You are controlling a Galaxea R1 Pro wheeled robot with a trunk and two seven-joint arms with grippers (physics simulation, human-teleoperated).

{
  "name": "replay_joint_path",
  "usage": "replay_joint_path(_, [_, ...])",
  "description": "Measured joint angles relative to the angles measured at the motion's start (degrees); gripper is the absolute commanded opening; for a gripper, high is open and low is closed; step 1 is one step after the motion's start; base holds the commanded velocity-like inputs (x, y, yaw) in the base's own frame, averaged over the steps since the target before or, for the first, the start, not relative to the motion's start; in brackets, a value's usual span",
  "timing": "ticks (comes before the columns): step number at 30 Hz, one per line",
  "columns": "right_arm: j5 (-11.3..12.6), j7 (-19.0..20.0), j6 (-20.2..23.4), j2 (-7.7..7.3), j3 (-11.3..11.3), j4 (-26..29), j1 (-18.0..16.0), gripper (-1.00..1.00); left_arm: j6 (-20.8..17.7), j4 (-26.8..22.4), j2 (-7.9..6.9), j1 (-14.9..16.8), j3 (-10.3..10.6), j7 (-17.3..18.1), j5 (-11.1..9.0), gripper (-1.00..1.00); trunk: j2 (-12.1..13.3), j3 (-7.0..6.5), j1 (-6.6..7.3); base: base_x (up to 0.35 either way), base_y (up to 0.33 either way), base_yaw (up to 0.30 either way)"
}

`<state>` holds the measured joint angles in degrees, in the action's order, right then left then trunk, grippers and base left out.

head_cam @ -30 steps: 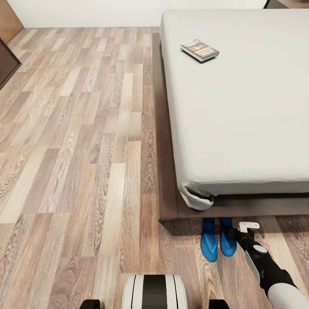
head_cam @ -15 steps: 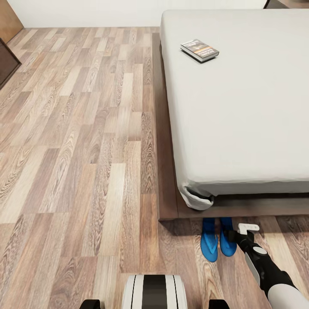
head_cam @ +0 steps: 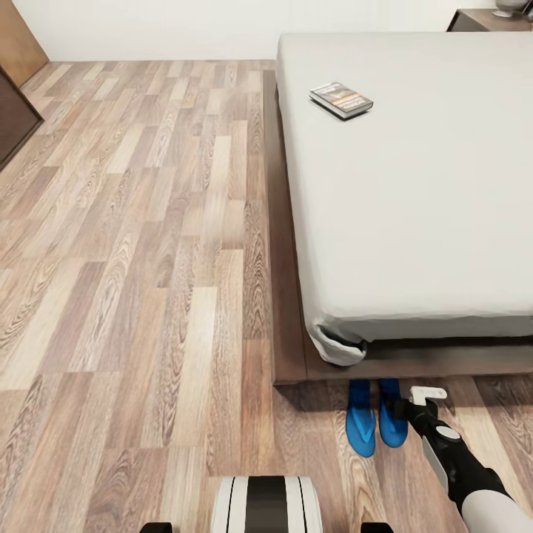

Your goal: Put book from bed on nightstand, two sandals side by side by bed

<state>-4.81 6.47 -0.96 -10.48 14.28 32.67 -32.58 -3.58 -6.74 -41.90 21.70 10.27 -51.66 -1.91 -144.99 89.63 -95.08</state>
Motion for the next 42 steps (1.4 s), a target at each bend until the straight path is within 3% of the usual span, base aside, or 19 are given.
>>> replay_joint_path(27, [0.0,0.0,0.0,-0.2,-0.1,-3.0,0.0,1.0,0.0,0.0,0.0,0.0,0.0,0.0,0.0,1.0,0.0,-0.01,0.0,0.0,0.0,0.0])
replay_joint_path(34, [0.0,0.0,0.0,-0.21,-0.1,-3.9,0.0,1.0,0.0,0.0,0.01,0.0,0.0,0.0,0.1,1.0,0.1,-1.55,0.18,0.0,0.0,0.0])
replay_joint_path(42, [-0.1,0.0,0.0,-0.21,-0.1,-4.5,0.0,1.0,-0.1,0.0,0.01,0.0,0.0,0.0,0.1,1.0,0.1,-1.56,0.18,0.0,0.0,0.0])
